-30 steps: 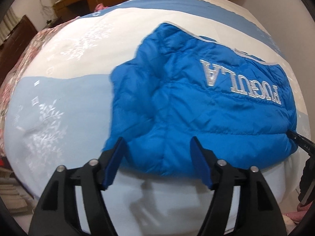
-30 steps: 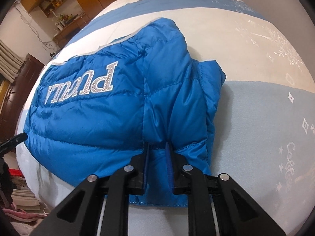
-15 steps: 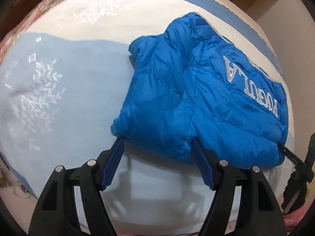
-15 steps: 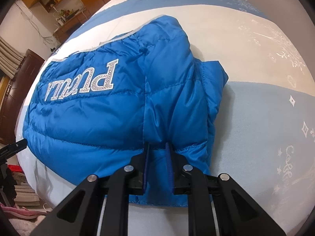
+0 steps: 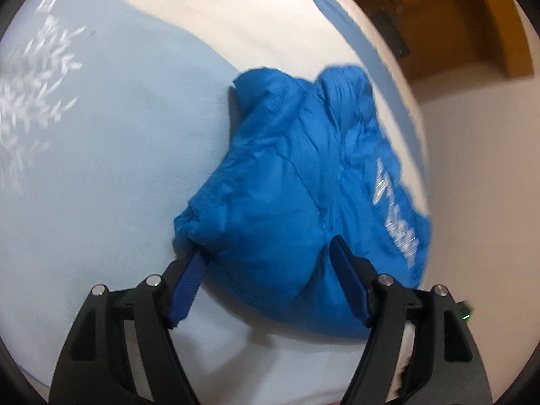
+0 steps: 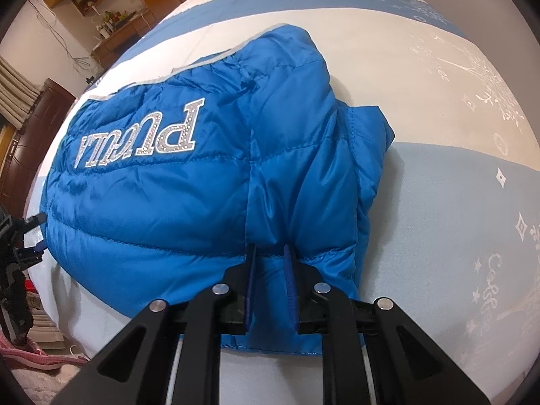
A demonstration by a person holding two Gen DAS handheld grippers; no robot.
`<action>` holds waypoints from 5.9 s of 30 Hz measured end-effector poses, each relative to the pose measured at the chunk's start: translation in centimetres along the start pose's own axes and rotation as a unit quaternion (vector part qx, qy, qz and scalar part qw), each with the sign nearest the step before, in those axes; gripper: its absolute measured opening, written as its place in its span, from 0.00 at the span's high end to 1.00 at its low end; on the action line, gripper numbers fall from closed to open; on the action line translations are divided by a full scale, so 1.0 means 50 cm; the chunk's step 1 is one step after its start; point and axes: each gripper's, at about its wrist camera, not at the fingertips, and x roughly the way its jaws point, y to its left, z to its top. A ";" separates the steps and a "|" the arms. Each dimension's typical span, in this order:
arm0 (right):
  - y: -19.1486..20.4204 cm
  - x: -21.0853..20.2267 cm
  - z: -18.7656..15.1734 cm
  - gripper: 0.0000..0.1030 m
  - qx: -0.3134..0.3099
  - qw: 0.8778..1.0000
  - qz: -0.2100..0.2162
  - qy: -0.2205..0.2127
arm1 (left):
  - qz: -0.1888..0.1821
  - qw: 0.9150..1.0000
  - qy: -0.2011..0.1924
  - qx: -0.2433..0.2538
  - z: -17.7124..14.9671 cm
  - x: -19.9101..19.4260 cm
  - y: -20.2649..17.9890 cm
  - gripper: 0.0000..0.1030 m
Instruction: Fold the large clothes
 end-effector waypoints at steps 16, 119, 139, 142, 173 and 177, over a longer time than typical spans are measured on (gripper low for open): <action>0.004 0.001 0.002 0.84 -0.004 1.000 -0.005 0.004 | -0.083 0.994 -0.049 -0.053 -0.033 0.029 0.067 0.29; 0.014 -0.188 0.156 0.27 0.036 0.998 0.045 0.003 | 0.033 0.943 0.051 0.328 -0.036 0.086 -0.538 0.38; 0.137 -0.050 0.212 0.85 0.001 0.994 0.080 0.072 | 0.126 0.937 0.065 0.319 -0.007 0.185 -0.481 0.42; 0.147 -0.094 0.206 0.88 -0.027 0.996 0.080 0.040 | 0.114 0.938 0.059 0.323 -0.008 0.169 -0.495 0.42; -0.163 -0.042 0.037 0.78 0.111 0.988 0.107 0.008 | 0.068 0.904 0.106 0.409 -0.165 0.271 -0.531 0.39; -0.137 -0.099 0.050 0.66 0.065 0.996 0.060 0.001 | 0.063 0.915 0.114 0.382 -0.125 0.254 -0.552 0.44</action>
